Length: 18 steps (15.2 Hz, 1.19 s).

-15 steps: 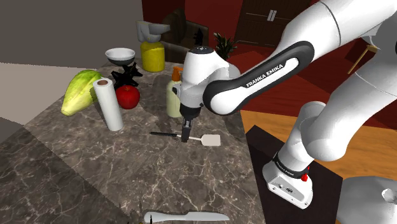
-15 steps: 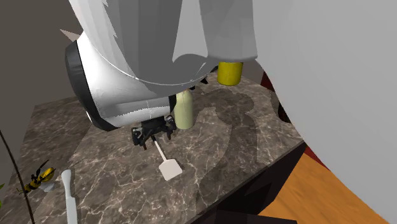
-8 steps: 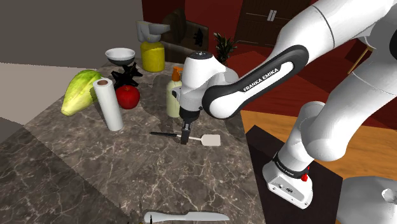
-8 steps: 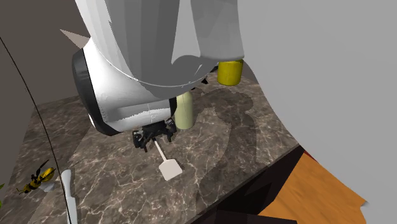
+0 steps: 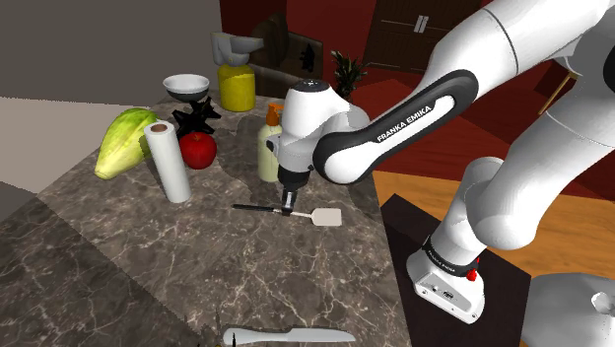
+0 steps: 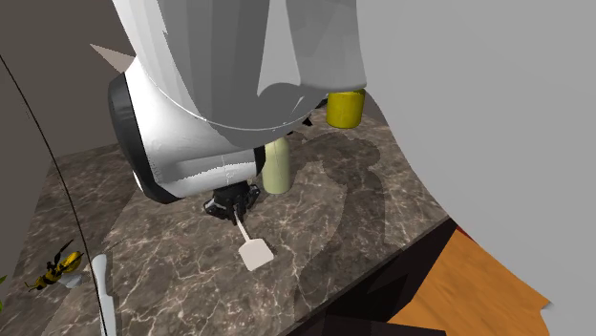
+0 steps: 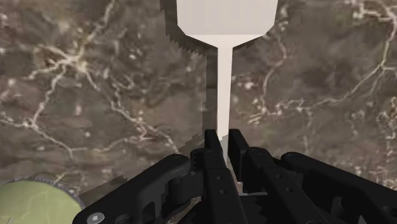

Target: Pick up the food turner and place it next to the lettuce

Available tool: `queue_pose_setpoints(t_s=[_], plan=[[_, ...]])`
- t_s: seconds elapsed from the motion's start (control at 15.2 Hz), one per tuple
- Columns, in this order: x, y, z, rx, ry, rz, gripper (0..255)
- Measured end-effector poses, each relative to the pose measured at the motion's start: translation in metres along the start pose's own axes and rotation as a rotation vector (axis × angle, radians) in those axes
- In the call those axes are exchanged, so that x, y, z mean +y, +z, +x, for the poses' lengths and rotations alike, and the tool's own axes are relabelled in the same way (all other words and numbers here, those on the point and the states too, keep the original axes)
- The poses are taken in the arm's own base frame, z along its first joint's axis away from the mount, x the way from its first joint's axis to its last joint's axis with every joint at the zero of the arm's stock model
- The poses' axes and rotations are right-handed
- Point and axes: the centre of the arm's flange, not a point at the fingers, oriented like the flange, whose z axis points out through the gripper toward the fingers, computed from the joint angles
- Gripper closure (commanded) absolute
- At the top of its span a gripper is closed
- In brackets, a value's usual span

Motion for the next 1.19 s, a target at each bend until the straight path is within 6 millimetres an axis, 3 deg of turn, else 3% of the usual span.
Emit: queue_pose_setpoints(t_s=[0.4,1.19], plan=[[-0.001,-0.006,0.001,0.000,0.000,0.000,255],[-0.001,-0.069,0.004,0.001,0.000,0.000,255]])
